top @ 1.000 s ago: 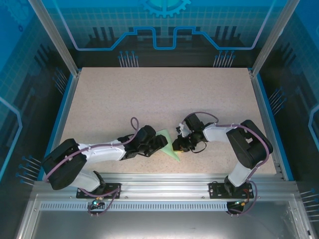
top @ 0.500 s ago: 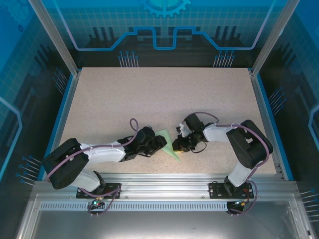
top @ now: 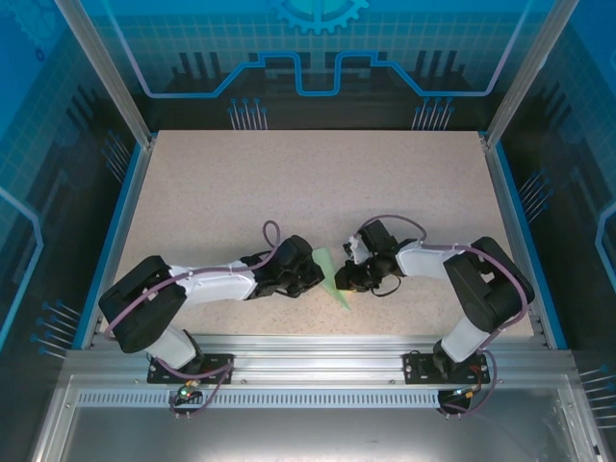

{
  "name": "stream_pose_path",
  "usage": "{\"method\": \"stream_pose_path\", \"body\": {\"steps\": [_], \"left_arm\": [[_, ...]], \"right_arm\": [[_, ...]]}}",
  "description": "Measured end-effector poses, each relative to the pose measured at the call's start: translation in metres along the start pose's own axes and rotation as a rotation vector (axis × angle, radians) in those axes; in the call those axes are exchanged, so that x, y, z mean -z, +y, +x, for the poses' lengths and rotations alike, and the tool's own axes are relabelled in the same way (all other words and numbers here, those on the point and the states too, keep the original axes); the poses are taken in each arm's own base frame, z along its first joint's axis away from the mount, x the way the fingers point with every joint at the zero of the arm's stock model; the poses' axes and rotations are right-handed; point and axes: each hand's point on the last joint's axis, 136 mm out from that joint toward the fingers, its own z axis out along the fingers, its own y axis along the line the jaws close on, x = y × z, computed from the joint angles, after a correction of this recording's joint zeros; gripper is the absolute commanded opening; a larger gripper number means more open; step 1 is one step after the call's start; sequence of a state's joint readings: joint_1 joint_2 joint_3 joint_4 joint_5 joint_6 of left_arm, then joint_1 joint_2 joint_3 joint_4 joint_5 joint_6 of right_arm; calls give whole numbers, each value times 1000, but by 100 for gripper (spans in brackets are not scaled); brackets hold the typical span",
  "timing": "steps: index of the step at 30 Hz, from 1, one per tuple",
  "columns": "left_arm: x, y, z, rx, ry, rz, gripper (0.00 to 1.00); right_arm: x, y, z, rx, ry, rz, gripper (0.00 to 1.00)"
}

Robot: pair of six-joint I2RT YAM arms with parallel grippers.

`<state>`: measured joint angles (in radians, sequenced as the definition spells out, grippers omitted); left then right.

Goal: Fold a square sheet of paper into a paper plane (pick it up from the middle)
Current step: Fold the wing for the fifth time at the center of the table.

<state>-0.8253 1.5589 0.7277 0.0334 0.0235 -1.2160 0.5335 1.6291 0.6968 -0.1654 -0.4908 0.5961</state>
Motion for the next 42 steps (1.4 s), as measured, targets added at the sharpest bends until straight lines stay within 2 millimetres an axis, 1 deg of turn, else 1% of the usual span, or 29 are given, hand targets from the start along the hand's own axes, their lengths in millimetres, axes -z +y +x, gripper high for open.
{"method": "stream_pose_path", "body": {"steps": [4,5,7,10,14,16,19,21,23,27,30,34,37,42], "left_arm": [[-2,5,0,0,22,-35,9],[-1,6,0,0,26,-40,9],[-1,6,-1,1,34,-51,8],[0,3,-2,-9,48,-54,6],[-2,-2,-3,-6,68,-57,5],[-2,-3,-4,-1,78,-59,4],[-5,-4,-3,6,95,-64,2],[-6,-3,-2,7,106,-72,2],[-7,-2,-2,4,114,-77,2],[-9,1,0,1,129,-83,2],[-8,0,0,1,133,-85,3],[-7,-6,0,0,137,-72,3],[-7,-10,0,-1,142,-64,3],[-7,-10,1,0,149,-63,3]], "right_arm": [[8,-1,-2,31,-39,20,25],[11,0,-2,42,-52,24,27],[18,1,-3,69,-84,30,32],[32,6,-2,112,-147,35,33],[51,12,-1,193,-246,53,44],[54,17,2,246,-277,76,47],[50,27,12,335,-293,116,46],[44,30,18,391,-300,149,44],[38,31,25,446,-306,174,46],[29,28,33,558,-326,233,45],[24,31,35,643,-344,267,46],[19,35,31,726,-376,312,48],[13,30,29,764,-377,355,47],[6,21,26,803,-369,414,43]]}}
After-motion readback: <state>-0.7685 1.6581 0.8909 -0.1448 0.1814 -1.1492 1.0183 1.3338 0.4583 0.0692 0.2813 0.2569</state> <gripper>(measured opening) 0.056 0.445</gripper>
